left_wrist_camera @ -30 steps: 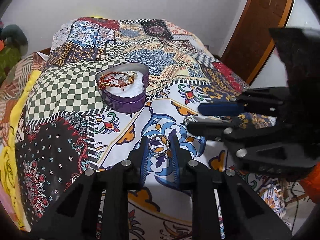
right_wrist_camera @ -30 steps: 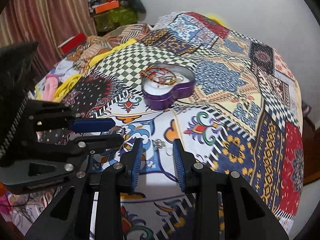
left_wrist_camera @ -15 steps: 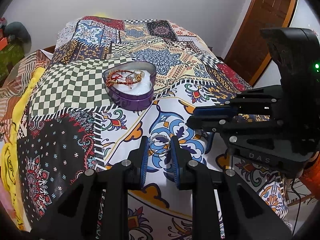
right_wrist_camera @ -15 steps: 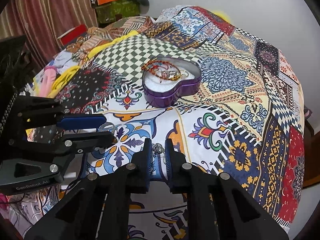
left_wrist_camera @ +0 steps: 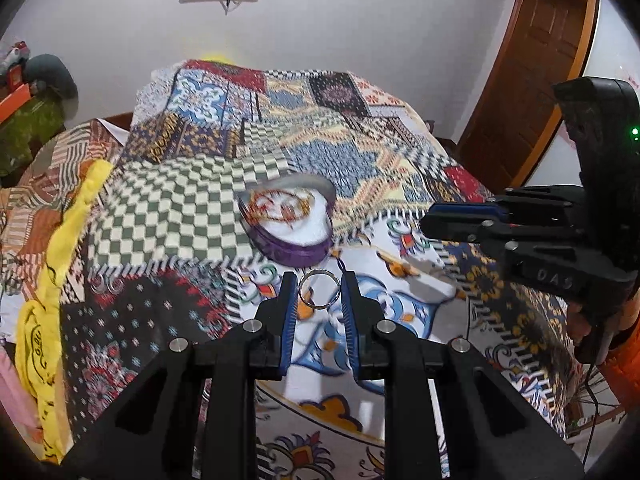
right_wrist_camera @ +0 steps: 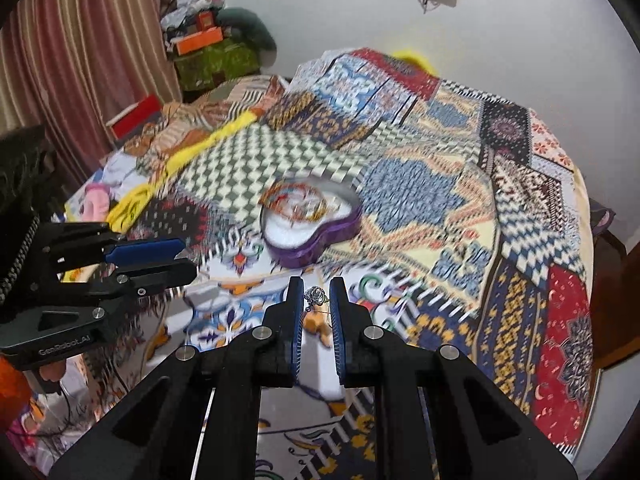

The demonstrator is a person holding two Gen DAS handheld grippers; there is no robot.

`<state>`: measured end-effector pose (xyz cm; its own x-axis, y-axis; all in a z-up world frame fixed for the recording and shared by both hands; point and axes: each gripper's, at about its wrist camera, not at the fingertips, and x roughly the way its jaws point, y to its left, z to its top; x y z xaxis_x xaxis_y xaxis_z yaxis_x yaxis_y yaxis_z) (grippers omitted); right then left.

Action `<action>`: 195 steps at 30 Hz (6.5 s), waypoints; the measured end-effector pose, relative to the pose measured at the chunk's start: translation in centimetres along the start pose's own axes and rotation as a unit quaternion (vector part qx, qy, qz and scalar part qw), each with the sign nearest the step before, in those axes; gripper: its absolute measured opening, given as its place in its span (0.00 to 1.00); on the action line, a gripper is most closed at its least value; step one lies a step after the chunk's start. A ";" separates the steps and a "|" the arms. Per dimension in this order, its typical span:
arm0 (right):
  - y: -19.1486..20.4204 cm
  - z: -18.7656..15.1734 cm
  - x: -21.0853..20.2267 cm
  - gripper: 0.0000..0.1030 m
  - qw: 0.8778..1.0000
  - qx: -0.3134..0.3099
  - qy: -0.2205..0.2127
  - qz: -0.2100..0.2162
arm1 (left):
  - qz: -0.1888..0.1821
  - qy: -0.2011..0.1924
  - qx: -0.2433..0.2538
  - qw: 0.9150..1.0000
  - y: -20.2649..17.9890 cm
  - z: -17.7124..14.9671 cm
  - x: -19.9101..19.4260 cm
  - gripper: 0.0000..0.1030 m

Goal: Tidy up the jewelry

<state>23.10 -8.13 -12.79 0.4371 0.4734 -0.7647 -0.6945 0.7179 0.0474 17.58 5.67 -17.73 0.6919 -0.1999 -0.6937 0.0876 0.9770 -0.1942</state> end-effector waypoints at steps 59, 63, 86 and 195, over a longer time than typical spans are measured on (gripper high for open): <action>-1.4 4.3 7.6 0.15 0.995 0.043 0.061 0.068 | 0.005 0.016 -0.010 1.000 3.6 4.6 7.2 0.20; -1.5 4.3 6.4 0.15 0.998 0.032 0.042 0.046 | 0.003 0.022 0.002 1.000 2.5 4.7 7.8 0.20; 1.3 4.6 -4.8 0.15 0.995 0.027 -0.090 0.016 | 0.044 -0.073 0.008 0.996 0.0 6.9 -3.4 0.23; 9.0 -4.2 -23.8 1.00 0.925 0.067 -0.351 -0.132 | 0.079 -0.301 0.019 0.950 -8.4 0.3 -23.4 1.00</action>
<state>4.08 -15.11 3.17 0.8771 0.4535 -0.1583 -0.4543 0.8902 0.0334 0.82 2.15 0.33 0.9822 0.0163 -0.1869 -0.0333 0.9955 -0.0882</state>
